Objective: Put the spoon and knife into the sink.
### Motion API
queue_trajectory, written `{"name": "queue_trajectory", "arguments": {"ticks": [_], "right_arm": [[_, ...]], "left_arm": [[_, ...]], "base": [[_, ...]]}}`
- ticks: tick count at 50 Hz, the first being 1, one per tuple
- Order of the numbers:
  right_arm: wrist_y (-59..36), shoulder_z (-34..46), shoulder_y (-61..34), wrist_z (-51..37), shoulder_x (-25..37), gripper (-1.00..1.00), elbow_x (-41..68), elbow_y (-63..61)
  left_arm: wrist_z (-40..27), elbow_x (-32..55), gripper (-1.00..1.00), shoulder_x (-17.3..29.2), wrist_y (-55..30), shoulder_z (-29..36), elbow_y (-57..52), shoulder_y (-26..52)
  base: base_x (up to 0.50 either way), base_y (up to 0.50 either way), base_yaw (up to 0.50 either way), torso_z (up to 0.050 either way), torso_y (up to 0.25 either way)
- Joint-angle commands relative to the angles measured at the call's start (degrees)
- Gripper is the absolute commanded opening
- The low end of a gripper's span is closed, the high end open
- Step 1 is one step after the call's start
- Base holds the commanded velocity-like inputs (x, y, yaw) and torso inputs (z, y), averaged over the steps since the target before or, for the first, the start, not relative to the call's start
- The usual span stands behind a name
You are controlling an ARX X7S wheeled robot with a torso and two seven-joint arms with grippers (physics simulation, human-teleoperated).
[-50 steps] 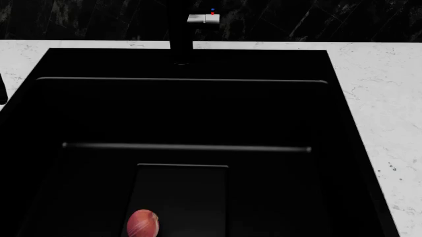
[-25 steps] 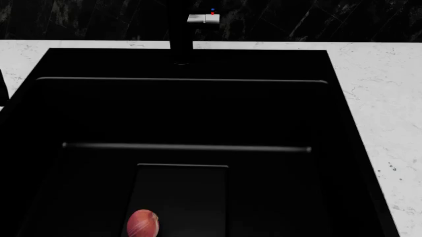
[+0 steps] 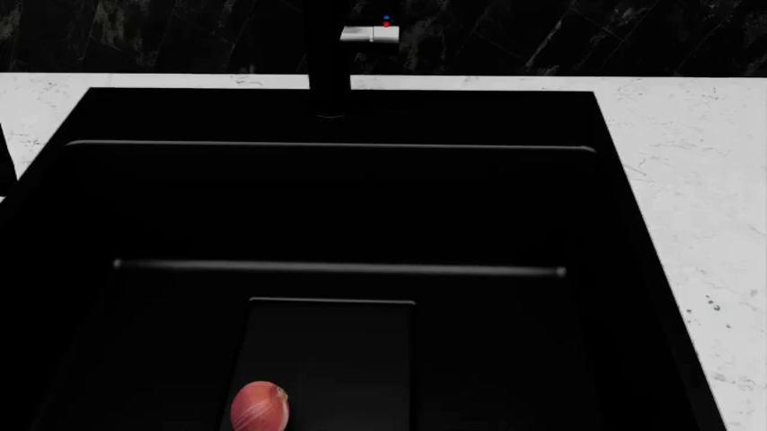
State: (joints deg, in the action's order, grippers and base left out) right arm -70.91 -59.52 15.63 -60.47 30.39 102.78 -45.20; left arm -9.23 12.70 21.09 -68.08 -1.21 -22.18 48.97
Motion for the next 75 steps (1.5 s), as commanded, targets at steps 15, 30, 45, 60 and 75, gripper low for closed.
{"name": "queue_trajectory", "arguments": {"ticks": [15, 30, 45, 60, 75], "right_arm": [[-2.57, 5.65, 0.35, 8.14, -4.87, -1.0, -10.55, 3.26], [-3.46, 8.54, -1.61, 4.88, 1.23, -1.0, -8.64, -1.24], [13.3, 34.9, -28.67, -12.31, 33.31, -1.0, 12.72, 1.78], [0.31, 74.88, -75.33, 3.23, 18.4, -1.0, -3.66, 24.49], [3.42, 92.12, -89.01, 33.02, 2.39, -1.0, -30.43, 47.57]], "left_arm": [[-0.3, 0.33, 1.0, 0.16, 0.6, -0.5, 0.14, -1.2], [-0.55, 0.52, 1.0, 0.28, 0.49, -0.65, 0.01, -1.23], [-0.61, 0.78, 1.0, 0.42, -0.08, 0.06, -0.2, -0.44], [-0.64, 0.83, 1.0, 0.57, 0.57, 0.42, 0.63, -0.31], [-0.52, 1.31, 1.0, 0.52, 0.68, 0.44, 0.55, 0.01]], "base": [[0.0, 0.0, 0.0, -0.001, 0.0], [0.01, 0.0, 0.0, -0.003, 0.0], [0.0, 0.0, 0.0, 0.0, 0.0], [0.0, 0.0, 0.0, 0.0, 0.0], [0.0, 0.0, 0.0, 0.0, 0.0]]}}
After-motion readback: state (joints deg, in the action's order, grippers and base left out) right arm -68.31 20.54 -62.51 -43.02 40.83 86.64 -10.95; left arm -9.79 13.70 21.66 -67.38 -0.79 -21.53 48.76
